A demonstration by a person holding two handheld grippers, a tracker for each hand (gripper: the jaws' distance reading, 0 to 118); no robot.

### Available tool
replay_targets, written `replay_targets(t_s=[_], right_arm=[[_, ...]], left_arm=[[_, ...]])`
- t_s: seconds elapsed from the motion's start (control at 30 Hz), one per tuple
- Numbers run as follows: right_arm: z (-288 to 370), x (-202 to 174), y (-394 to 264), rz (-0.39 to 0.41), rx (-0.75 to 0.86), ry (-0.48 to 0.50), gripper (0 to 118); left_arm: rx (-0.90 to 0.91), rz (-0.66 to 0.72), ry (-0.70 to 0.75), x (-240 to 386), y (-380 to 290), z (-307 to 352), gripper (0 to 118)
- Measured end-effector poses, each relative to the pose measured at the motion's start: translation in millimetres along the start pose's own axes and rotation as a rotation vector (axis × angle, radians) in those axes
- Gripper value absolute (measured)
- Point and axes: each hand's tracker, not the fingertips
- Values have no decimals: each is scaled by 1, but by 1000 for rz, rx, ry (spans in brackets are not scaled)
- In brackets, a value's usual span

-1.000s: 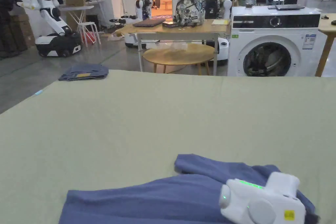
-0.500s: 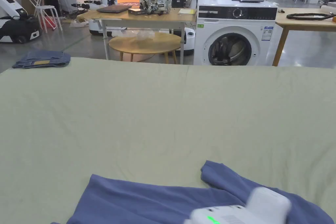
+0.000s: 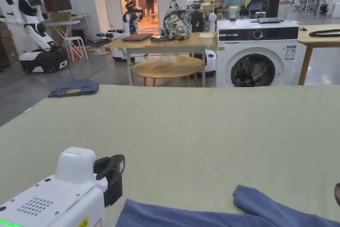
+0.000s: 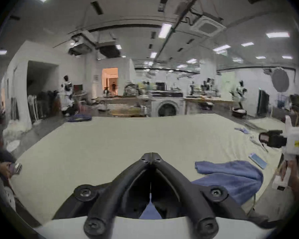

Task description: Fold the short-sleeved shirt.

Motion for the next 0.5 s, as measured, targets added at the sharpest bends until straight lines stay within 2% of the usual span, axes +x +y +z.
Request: replay_targets(t_s=[0.2,0.33,0.37,0.47,0.5], right_arm=[[0,-6,2,21,-7,15,0],[3,-4,1,26,-8,16,0],[4,-3,0,27,-9,15,0],[6,3,-5,22,-20,13,0],[7,5,-7,19,-27,11,0]], left_arm=[[-2,31,-5,-13,2,0,0],[-71,72,-59,-20,5,-18,0],[-107,92,-74,-22,5,-26,5],[-214,119,-126,-34,5,-61,47],[-261,132,-133,-38,3,-76,48]])
